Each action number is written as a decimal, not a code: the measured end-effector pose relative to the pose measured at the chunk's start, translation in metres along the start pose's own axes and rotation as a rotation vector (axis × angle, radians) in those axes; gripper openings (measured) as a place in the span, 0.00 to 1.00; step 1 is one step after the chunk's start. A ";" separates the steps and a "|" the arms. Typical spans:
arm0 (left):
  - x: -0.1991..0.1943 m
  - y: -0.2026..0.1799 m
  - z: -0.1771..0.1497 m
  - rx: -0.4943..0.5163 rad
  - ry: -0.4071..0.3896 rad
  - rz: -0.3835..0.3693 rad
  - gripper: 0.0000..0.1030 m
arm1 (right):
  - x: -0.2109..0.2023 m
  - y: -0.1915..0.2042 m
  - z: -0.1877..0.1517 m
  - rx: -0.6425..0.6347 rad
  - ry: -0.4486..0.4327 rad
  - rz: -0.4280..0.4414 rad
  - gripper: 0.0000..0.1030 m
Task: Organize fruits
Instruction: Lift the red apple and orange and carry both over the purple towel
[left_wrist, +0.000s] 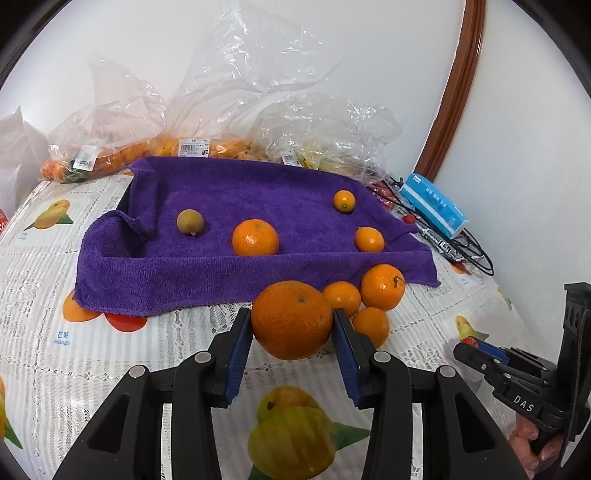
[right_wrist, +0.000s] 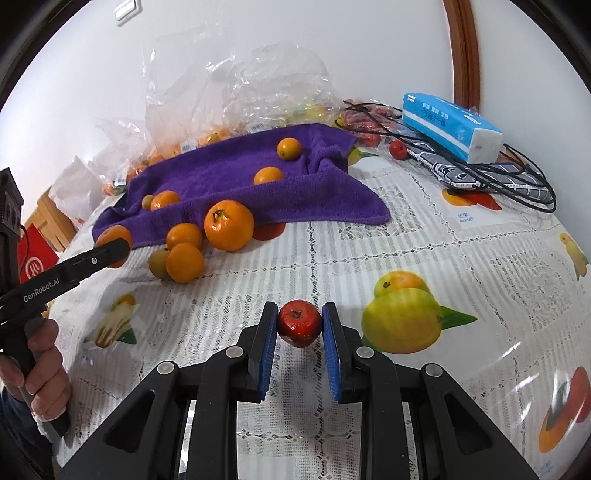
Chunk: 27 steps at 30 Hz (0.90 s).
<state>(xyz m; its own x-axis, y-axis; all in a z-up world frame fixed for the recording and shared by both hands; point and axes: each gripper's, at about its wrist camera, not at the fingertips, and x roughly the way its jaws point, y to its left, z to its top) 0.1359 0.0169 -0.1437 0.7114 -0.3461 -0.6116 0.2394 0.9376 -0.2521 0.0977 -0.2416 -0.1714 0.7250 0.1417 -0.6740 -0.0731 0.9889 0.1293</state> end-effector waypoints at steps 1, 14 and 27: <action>-0.001 0.000 0.000 -0.001 -0.004 -0.002 0.40 | 0.000 0.000 0.000 0.000 -0.002 0.004 0.24; -0.016 0.005 0.004 -0.041 -0.052 -0.034 0.40 | -0.027 0.015 0.029 0.046 -0.089 0.092 0.24; -0.025 0.022 0.028 -0.078 -0.081 0.072 0.40 | -0.038 0.053 0.081 -0.093 -0.174 0.070 0.24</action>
<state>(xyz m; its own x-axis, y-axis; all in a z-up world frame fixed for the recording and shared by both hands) 0.1414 0.0471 -0.1128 0.7766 -0.2709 -0.5687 0.1355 0.9535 -0.2692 0.1215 -0.1978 -0.0798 0.8229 0.2080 -0.5288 -0.1840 0.9780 0.0983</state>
